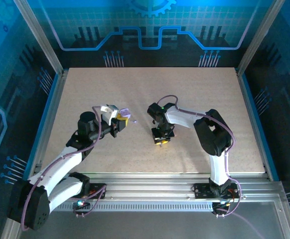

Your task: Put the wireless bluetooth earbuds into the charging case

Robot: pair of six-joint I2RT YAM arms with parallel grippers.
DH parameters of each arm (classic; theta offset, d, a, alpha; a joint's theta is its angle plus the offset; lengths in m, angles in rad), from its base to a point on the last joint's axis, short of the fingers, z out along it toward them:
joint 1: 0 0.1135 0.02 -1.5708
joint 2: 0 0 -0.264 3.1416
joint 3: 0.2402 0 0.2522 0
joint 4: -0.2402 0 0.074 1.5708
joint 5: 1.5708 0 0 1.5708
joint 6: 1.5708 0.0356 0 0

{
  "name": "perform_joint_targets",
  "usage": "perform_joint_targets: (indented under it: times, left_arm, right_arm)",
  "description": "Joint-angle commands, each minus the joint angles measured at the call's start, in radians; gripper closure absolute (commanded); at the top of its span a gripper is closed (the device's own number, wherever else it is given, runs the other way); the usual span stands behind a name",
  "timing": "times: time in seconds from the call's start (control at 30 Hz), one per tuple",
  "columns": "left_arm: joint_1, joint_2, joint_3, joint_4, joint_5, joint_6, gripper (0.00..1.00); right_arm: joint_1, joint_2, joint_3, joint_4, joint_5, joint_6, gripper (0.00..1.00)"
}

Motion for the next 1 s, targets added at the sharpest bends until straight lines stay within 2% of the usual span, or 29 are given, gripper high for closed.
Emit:
perform_joint_targets:
  times: [0.0, 0.33, 0.67, 0.97]
  left_arm:
    - [-0.009, -0.013, -0.006, 0.003, -0.006, 0.010, 0.82]
    - [-0.010, 0.009, -0.011, 0.020, 0.002, -0.002, 0.82]
    - [-0.043, 0.095, -0.013, 0.101, 0.023, -0.039, 0.83]
    - [-0.095, 0.174, -0.029, 0.196, -0.009, -0.054, 0.84]
  right_arm:
    - [0.019, 0.032, 0.003, 0.007, 0.014, -0.002, 0.76]
    - [0.026, -0.057, -0.057, 0.059, 0.062, 0.033, 0.80]
    - [0.016, -0.251, -0.218, 0.241, 0.099, 0.109, 0.81]
    - [0.006, -0.368, -0.290, 0.379, 0.119, 0.118, 0.82]
